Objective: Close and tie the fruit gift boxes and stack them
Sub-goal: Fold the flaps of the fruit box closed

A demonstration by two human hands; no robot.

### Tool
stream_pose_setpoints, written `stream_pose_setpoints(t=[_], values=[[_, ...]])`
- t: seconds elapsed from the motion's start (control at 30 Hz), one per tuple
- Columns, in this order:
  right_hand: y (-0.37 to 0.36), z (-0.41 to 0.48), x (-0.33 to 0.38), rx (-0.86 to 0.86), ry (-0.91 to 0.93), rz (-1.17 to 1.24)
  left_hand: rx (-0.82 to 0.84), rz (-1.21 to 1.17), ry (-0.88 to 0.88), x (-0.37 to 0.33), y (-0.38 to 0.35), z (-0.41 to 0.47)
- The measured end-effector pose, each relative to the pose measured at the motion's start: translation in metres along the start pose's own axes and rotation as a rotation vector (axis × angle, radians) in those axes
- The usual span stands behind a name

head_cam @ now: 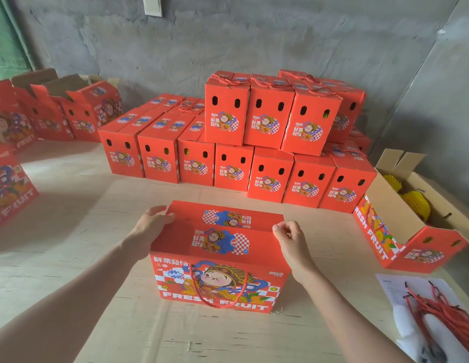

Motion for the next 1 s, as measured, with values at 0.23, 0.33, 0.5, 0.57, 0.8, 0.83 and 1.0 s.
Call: stream_pose_setpoints(t=[0.23, 0.33, 0.5, 0.57, 0.8, 0.83, 1.0], values=[[-0.002, -0.004, 0.027, -0.013, 0.215, -0.361, -0.016, 0.051, 0.028, 0.002, 0.0, -0.004], [-0.019, -0.004, 0.048, 0.034, 0.344, -0.586, 0.04, 0.043, 0.045, 0.002, 0.001, -0.002], [-0.036, 0.004, 0.038, 0.1, 0.191, -0.513, 0.082, 0.039, 0.066, 0.003, -0.003, 0.003], [-0.036, 0.002, 0.04, 0.077, 0.221, -0.545, 0.062, 0.035, 0.071, 0.001, -0.003, 0.003], [-0.101, -0.025, 0.053, 0.372, 0.361, -0.773, 0.057, -0.065, 0.026, 0.012, -0.003, 0.001], [-0.111, -0.028, 0.056, 0.387, 0.38, -0.779, 0.084, -0.083, 0.042, 0.012, -0.004, 0.001], [-0.139, -0.041, 0.07, 0.377, 0.453, -0.821, 0.23, -0.167, 0.0, 0.001, -0.012, 0.0]])
Point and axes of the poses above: each hand's wrist, its own z-axis towards the middle knuckle, its own y-axis out of the back of the hand, x = y × z, the point moved 10 cm from there along z, towards the middle knuckle, and after that the axes turned 14 degrees about z, right-handed, at the moved point
